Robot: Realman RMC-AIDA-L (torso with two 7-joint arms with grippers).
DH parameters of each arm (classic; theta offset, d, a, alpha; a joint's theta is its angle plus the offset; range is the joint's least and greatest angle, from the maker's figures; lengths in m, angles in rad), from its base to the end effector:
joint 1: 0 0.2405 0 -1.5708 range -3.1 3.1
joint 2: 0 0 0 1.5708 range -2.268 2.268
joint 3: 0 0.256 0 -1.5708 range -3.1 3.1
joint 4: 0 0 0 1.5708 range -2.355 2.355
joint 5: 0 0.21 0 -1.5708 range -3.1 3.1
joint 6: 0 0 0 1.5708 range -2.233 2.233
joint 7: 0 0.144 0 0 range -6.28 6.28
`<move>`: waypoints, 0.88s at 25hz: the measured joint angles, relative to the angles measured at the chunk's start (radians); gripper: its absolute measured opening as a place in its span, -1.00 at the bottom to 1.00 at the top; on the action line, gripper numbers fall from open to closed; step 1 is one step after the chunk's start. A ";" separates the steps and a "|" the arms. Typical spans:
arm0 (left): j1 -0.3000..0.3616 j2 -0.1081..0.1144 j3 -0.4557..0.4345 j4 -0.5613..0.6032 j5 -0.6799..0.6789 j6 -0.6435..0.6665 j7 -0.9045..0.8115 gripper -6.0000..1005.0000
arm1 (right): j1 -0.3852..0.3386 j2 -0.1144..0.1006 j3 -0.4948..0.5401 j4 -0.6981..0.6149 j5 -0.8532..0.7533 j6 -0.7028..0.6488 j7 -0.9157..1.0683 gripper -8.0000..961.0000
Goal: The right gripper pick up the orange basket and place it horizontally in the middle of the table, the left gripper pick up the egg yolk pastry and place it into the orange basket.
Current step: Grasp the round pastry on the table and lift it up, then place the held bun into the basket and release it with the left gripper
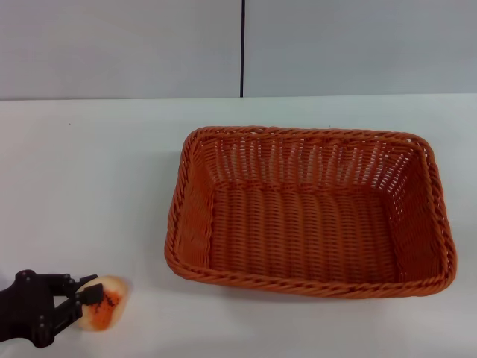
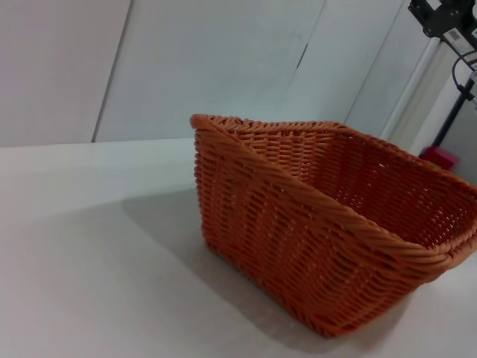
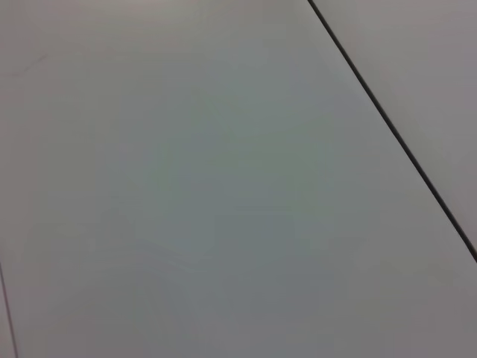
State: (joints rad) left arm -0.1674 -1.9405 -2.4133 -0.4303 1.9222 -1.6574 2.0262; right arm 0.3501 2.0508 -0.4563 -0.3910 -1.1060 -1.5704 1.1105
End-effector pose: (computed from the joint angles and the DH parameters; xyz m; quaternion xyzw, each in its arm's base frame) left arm -0.3765 0.1909 0.0182 -0.9100 -0.3080 -0.2336 0.1500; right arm 0.3237 0.3067 0.1049 -0.6415 0.2423 0.5579 0.4674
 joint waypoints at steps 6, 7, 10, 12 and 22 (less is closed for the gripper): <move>-0.005 0.004 -0.056 -0.002 -0.008 -0.032 -0.002 -0.82 | -0.004 0.002 0.003 0.001 0.000 0.000 0.000 -0.01; -0.006 0.003 -0.091 -0.004 -0.008 -0.035 -0.002 -0.82 | -0.005 0.002 0.004 0.001 0.000 0.000 0.000 -0.01; -0.016 -0.005 -0.235 -0.007 -0.009 -0.032 -0.001 -0.85 | -0.010 0.005 0.009 0.002 0.001 0.000 -0.007 -0.01; -0.032 -0.017 -0.333 -0.006 -0.014 -0.032 -0.001 -0.87 | -0.016 0.007 0.010 0.003 0.003 0.000 -0.012 -0.01; -0.216 -0.108 -0.416 -0.009 -0.100 -0.098 -0.040 -0.87 | -0.052 0.012 0.021 0.027 0.012 -0.004 -0.014 -0.01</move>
State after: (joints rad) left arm -0.3830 -2.0485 -2.8293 -0.4391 1.8218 -1.7555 1.9857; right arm 0.2985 2.0630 -0.4356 -0.3641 -1.0945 -1.5745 1.0970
